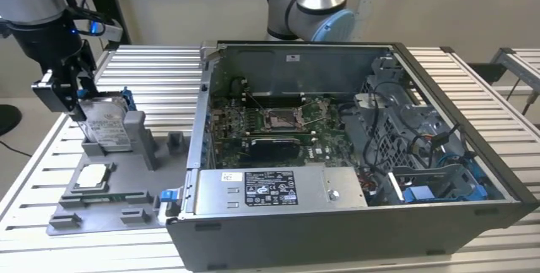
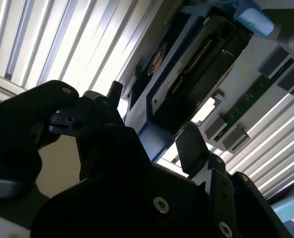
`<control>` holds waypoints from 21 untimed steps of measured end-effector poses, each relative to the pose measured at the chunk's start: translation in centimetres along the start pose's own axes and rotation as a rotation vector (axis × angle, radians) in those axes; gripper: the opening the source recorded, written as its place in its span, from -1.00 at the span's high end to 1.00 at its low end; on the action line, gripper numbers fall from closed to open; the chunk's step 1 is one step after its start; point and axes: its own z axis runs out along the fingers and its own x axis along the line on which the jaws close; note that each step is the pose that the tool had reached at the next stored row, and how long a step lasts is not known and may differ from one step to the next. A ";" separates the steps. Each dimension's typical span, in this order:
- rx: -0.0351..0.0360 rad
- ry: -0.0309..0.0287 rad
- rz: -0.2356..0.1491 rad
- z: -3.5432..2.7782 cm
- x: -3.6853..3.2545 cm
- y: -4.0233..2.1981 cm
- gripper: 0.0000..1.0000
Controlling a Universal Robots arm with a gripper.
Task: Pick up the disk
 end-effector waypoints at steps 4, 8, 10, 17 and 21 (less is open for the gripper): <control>0.0025 -0.0002 0.000 0.74 -0.01 -0.01 -1.00; 0.0029 -0.0024 0.000 1.45 -0.01 -0.01 -1.00; 0.0029 -0.0051 0.000 1.67 0.00 -0.02 -1.00; 0.0029 -0.0130 0.000 2.21 0.01 -0.03 -1.00; 0.0030 -0.0131 0.000 2.25 0.01 -0.03 -1.00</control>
